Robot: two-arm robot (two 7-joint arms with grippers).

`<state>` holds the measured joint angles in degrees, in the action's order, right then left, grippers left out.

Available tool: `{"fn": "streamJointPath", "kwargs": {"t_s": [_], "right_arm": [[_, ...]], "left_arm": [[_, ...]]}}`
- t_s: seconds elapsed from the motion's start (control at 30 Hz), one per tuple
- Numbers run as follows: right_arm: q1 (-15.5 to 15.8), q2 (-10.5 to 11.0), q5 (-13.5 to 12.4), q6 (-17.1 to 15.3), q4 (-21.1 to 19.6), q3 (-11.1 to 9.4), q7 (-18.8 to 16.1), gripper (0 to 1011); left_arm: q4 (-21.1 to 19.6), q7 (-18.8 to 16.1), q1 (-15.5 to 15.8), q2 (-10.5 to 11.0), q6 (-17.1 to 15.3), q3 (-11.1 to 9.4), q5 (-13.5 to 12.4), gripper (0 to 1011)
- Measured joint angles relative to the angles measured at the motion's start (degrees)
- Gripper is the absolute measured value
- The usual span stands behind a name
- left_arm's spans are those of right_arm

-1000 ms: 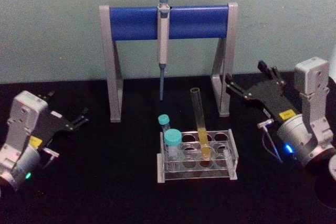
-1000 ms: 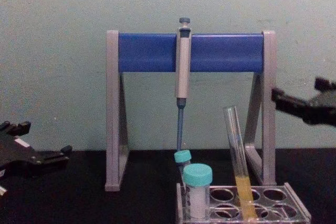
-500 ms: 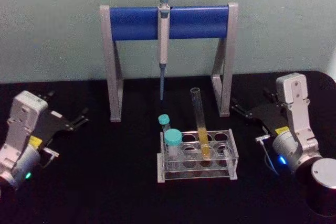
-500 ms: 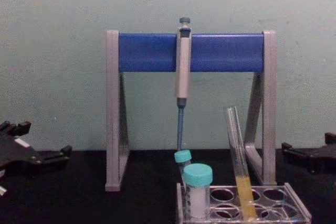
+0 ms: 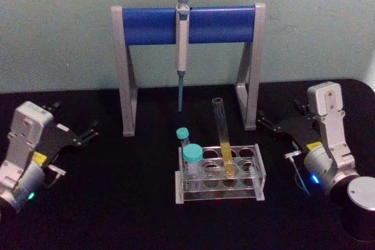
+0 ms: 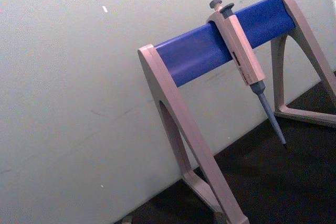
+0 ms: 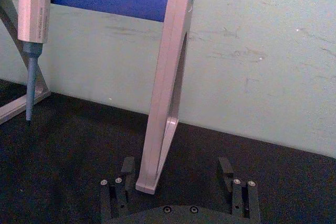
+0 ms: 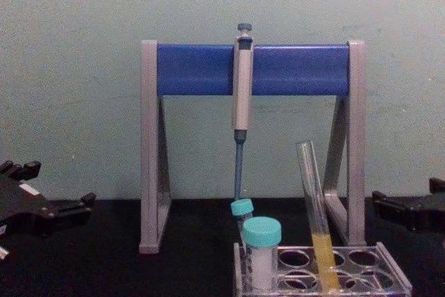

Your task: Pick up the test tube from the test tube rack, shake it, then place it back into the test tube rack.

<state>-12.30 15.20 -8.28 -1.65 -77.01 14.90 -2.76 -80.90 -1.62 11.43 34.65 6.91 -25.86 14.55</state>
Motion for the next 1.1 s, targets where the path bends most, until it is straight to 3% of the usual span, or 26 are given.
{"fn": "streamJointPath", "kwargs": {"t_s": [1.1], "right_arm": [[0.0,0.1,-0.2,0.2,-0.2,0.1,0.0,1000]], "left_arm": [[0.0,0.0,0.0,0.0,0.0,0.0,0.0,1001]]}}
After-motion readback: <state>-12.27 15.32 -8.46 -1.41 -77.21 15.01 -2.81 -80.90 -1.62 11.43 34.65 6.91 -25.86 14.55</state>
